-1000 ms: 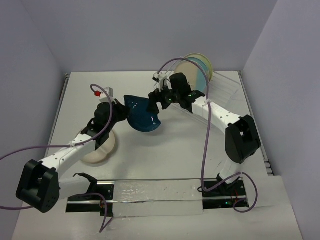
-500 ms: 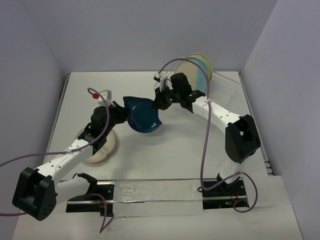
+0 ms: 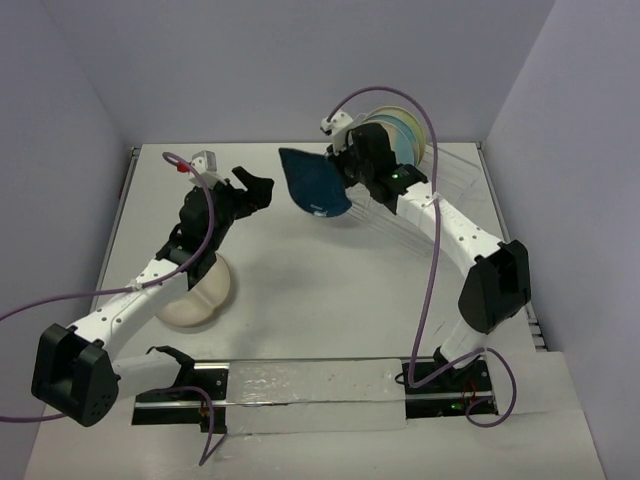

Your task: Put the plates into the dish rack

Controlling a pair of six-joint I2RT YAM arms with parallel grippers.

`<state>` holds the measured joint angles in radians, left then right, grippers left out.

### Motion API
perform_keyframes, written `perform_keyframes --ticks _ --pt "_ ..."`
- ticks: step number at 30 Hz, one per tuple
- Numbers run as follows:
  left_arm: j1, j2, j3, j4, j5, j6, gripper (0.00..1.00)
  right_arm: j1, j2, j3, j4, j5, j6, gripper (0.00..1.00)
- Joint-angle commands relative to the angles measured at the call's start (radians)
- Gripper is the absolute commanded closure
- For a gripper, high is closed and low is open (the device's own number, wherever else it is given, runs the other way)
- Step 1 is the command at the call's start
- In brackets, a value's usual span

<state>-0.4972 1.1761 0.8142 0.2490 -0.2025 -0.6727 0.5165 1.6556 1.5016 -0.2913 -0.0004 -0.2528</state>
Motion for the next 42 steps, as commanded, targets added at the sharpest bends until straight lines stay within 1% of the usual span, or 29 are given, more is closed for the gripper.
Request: perform_keyframes --ticks 1,2,4,8,10,11,13,19,25,32,37,42 --pt "0.014 0.002 0.057 -0.026 -0.102 0.004 0.01 -0.048 -0.098 0.138 0.123 0.255 -0.144 1.0" --pt "0.023 0.002 0.059 -0.037 -0.122 0.003 0.01 -0.052 -0.087 0.155 0.126 0.314 -0.184 1.0" --pt "0.036 0.002 0.066 -0.07 -0.142 -0.011 0.01 -0.06 -0.064 0.175 0.132 0.37 -0.228 1.0" --pt "0.104 0.006 0.059 -0.135 -0.195 -0.051 0.01 -0.091 0.023 0.234 0.172 0.502 -0.362 1.0" --pt "0.12 0.003 0.049 -0.14 -0.198 -0.057 0.01 -0.095 0.053 0.236 0.238 0.556 -0.424 1.0" --pt "0.13 -0.001 0.037 -0.142 -0.204 -0.062 0.01 -0.096 0.085 0.24 0.303 0.614 -0.466 1.0" --pt "0.139 -0.006 0.025 -0.151 -0.214 -0.066 0.01 -0.097 0.124 0.259 0.347 0.668 -0.533 1.0" --pt "0.156 -0.004 0.023 -0.204 -0.258 -0.084 0.01 -0.106 0.236 0.317 0.36 0.672 -0.611 1.0" --pt "0.168 -0.008 0.01 -0.231 -0.277 -0.098 0.01 -0.113 0.277 0.332 0.36 0.654 -0.61 1.0" --pt "0.178 -0.022 -0.004 -0.246 -0.284 -0.104 0.01 -0.113 0.261 0.287 0.343 0.599 -0.592 1.0" --pt "0.184 -0.031 -0.009 -0.246 -0.281 -0.105 0.01 -0.113 0.256 0.3 0.341 0.595 -0.6 1.0" --pt "0.186 -0.04 -0.019 -0.246 -0.285 -0.107 0.01 -0.104 0.248 0.271 0.327 0.554 -0.602 1.0"
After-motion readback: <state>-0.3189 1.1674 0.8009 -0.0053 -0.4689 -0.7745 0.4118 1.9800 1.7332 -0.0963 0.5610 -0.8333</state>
